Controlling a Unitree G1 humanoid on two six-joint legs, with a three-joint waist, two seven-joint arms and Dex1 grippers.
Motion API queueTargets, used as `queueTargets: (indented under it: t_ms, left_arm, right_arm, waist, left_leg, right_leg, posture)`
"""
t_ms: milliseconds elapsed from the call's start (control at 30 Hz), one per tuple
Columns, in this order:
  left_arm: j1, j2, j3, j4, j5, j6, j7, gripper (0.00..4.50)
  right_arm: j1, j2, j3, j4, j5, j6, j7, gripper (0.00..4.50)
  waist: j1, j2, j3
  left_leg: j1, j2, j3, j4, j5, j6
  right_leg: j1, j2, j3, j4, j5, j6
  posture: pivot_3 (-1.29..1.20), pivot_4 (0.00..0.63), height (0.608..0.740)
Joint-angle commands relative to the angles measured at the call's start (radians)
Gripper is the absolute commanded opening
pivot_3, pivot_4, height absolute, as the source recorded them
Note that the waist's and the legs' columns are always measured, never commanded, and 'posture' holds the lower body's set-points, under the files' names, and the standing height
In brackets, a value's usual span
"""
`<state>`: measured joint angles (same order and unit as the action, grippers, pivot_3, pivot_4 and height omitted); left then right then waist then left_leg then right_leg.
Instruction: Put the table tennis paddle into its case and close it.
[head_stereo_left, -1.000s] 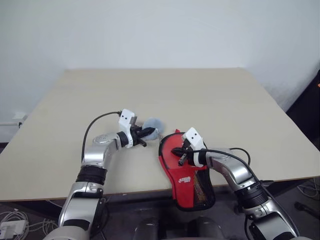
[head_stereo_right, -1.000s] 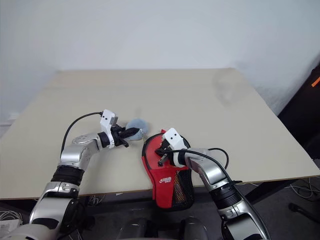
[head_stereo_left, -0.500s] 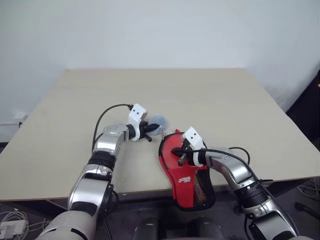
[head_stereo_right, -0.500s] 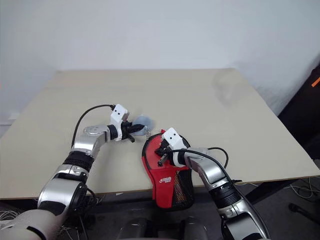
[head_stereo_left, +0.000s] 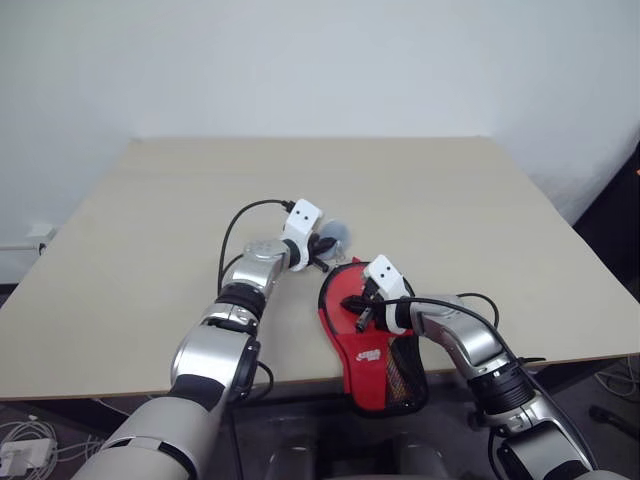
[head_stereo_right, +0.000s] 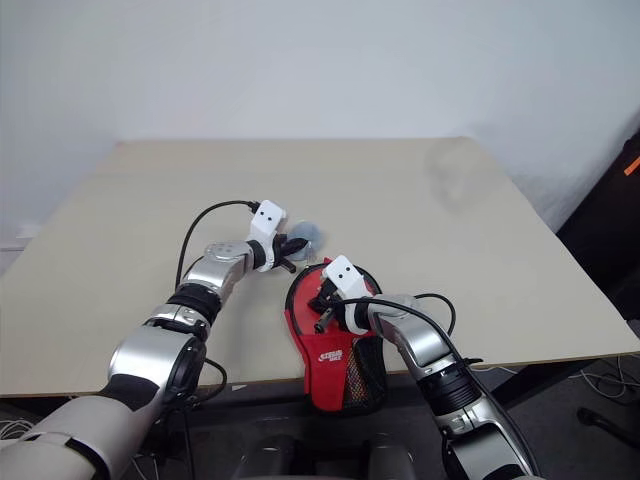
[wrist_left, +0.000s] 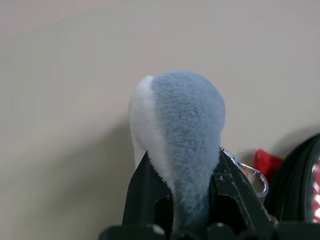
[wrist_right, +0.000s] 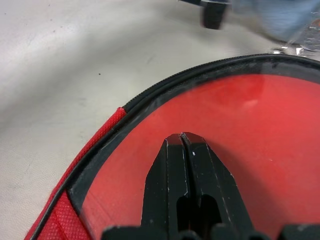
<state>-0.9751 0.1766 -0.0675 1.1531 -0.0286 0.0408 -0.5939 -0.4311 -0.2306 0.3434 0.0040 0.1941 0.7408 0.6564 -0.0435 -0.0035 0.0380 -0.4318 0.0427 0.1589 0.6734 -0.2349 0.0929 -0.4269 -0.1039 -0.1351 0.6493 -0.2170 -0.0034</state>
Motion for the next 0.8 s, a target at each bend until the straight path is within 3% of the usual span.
queueTargets:
  t_ms: [33, 433, 800]
  left_arm:
    - [-0.073, -0.021, 0.022, -0.021, 0.006, -0.053, 0.042, 0.27]
    - [-0.001, -0.081, -0.055, -0.082, 0.081, -0.204, -0.054, 0.27]
    - [0.093, -0.059, -0.121, -0.165, 0.121, -0.408, -0.176, 0.27]
  right_arm:
    - [-0.006, -0.003, 0.010, -0.006, -0.002, 0.020, 0.005, 0.00]
    - [-0.004, 0.002, 0.015, -0.012, -0.002, 0.028, 0.003, 0.00]
    - [-0.007, 0.011, 0.017, -0.011, -0.004, 0.029, 0.002, 0.00]
  waist:
    - [0.000, 0.000, 0.000]
    - [0.000, 0.000, 0.000]
    - [0.001, 0.000, 0.000]
  left_leg:
    - [0.000, 0.000, 0.000, 0.002, -0.001, 0.001]
    - [0.000, 0.000, -0.001, 0.007, -0.004, 0.006]
    - [0.000, 0.000, -0.002, 0.007, -0.004, 0.006]
  right_leg:
    - [0.000, 0.000, 0.000, 0.003, 0.000, 0.000]
    - [-0.001, -0.001, 0.001, 0.008, -0.001, -0.002]
    - [-0.002, -0.003, 0.000, 0.008, -0.001, -0.002]
  posture:
    - [0.00, 0.000, 0.706]
    - [0.00, 0.000, 0.706]
    - [0.00, 0.000, 0.706]
